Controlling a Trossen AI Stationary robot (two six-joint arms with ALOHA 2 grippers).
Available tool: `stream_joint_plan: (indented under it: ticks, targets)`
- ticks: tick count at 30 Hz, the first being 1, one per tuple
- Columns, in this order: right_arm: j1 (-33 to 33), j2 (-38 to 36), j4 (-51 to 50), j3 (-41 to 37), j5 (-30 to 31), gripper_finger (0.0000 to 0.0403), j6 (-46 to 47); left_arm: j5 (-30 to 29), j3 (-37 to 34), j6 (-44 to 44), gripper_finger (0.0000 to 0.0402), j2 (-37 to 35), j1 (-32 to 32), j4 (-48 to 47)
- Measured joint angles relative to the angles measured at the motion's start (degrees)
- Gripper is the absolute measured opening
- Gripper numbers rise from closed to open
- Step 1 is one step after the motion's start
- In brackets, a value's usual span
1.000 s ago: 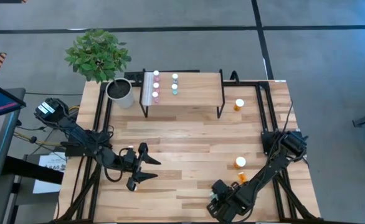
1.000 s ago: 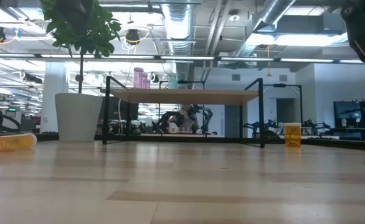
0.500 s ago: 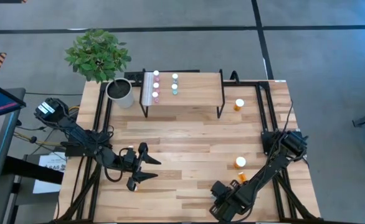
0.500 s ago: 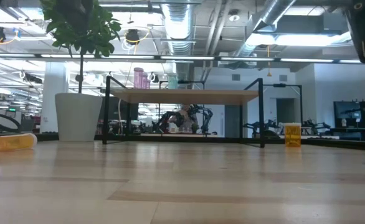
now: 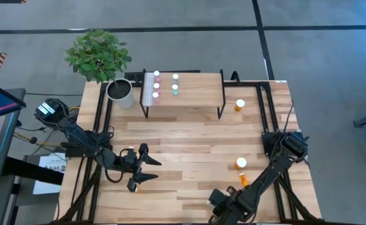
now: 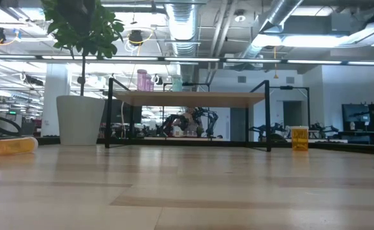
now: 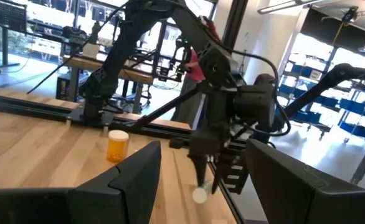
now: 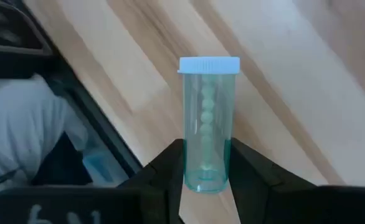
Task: Pick and place medicine bottles onto shelf by color
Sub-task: Put the blue pill bottle aligned with the other blue pill bottles on the shelf
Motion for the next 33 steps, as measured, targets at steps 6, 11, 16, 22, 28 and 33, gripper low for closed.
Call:
stream_joint_plan:
  ticks: [6, 11, 16, 22, 28, 33]
  targets:
    - [-0.8, 0.0, 0.0, 4.3, 11.9, 0.0133, -7.8, 2.9, 0.0, -0.1, 0.0222, 0.0, 0.0, 0.0]
    - [-2.4, 0.0, 4.1, 6.3, 23.4, 0.0134, -17.7, 4.9, 0.0, 0.0, 0.0222, 0.0, 0.0, 0.0]
    - [-5.8, -0.5, 15.1, 6.4, 26.9, 0.0133, -31.2, 7.7, 0.0, 0.0, 0.0222, 0.0, 0.0, 1.4]
    - [-10.8, -0.6, 31.3, 6.4, 20.8, 0.0134, -48.4, 8.8, 0.0, 0.4, 0.0222, 0.0, 0.0, 2.2]
    - [-13.8, -0.6, 36.7, 6.1, 19.3, 0.0133, -56.7, 10.9, 0.0, 0.4, 0.0222, 0.0, 0.0, 2.7]
    - [-14.7, -0.6, 46.6, 0.4, 19.3, 0.0132, -59.1, 11.0, 0.0, 0.4, 0.0222, 0.0, 0.0, 2.3]
